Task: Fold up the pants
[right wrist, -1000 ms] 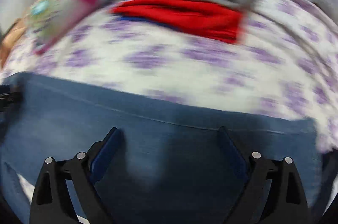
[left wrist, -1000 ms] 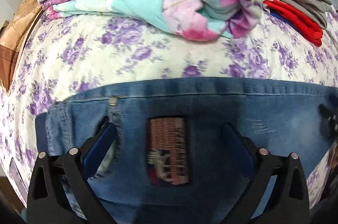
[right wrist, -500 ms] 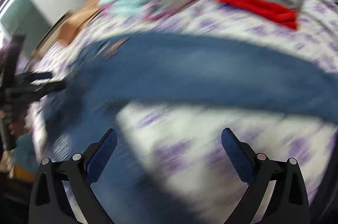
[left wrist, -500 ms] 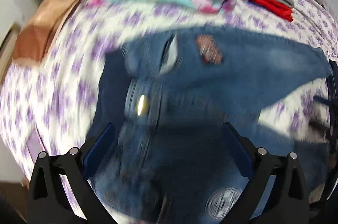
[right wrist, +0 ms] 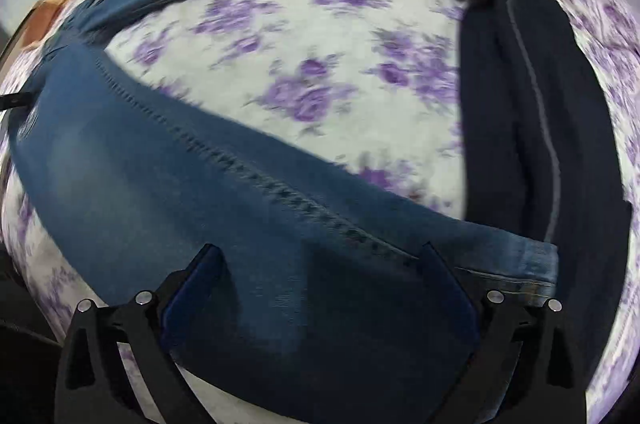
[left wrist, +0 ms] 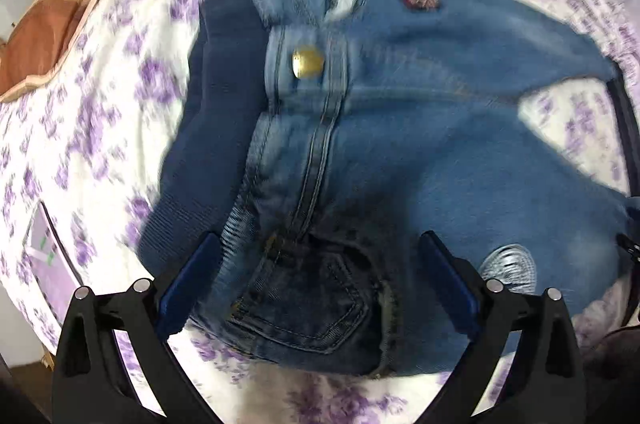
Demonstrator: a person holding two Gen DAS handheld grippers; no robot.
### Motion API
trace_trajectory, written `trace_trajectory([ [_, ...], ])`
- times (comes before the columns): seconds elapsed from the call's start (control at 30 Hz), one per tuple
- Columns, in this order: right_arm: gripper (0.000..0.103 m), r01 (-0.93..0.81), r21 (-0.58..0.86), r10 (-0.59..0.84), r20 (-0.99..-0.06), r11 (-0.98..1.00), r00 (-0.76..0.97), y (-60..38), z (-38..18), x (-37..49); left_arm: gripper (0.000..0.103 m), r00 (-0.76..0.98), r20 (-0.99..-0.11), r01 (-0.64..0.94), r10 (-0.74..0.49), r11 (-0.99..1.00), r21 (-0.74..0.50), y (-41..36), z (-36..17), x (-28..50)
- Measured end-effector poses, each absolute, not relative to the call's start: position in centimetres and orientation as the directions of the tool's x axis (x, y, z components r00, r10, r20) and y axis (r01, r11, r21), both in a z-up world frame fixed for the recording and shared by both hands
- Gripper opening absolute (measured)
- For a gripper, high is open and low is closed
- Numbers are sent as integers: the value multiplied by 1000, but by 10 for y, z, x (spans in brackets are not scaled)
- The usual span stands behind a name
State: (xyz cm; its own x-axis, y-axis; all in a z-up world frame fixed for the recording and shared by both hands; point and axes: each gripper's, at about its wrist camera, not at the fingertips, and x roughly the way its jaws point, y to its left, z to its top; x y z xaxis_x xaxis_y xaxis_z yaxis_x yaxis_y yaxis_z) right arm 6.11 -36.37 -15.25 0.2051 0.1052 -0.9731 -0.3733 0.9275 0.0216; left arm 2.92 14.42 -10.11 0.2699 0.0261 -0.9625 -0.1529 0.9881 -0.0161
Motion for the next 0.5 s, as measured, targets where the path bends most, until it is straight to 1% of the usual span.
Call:
trace_trajectory([
  [0.07,99,-366,17,114,-963,930,244,-356,-137,74,97,340,-940,-119,25,993,-16,149,-76,34],
  [0.1,99,-374,38,152,-948,927,281,-347,-125,85,98,385,-922,-108,36,994,-6,155,-61,41],
  [0.17,99,-391,42,179,-929,920,323,-332,-113,104,98,411,-910,-117,58,993,10,168,-50,54],
  [0.27,99,-438,-10,175,-908,899,380,-292,-107,148,98,392,-909,-163,139,983,80,196,-54,92],
  [0.33,99,-488,-24,201,-893,872,403,-267,-103,175,98,374,-914,-164,160,981,105,207,-61,111],
  [0.43,99,-594,-74,212,-893,801,397,-224,-105,223,98,387,-909,-107,156,987,124,215,-64,141],
  [0.5,99,-660,-109,209,-899,743,384,-201,-108,252,98,385,-914,-16,126,991,130,208,-69,164],
])
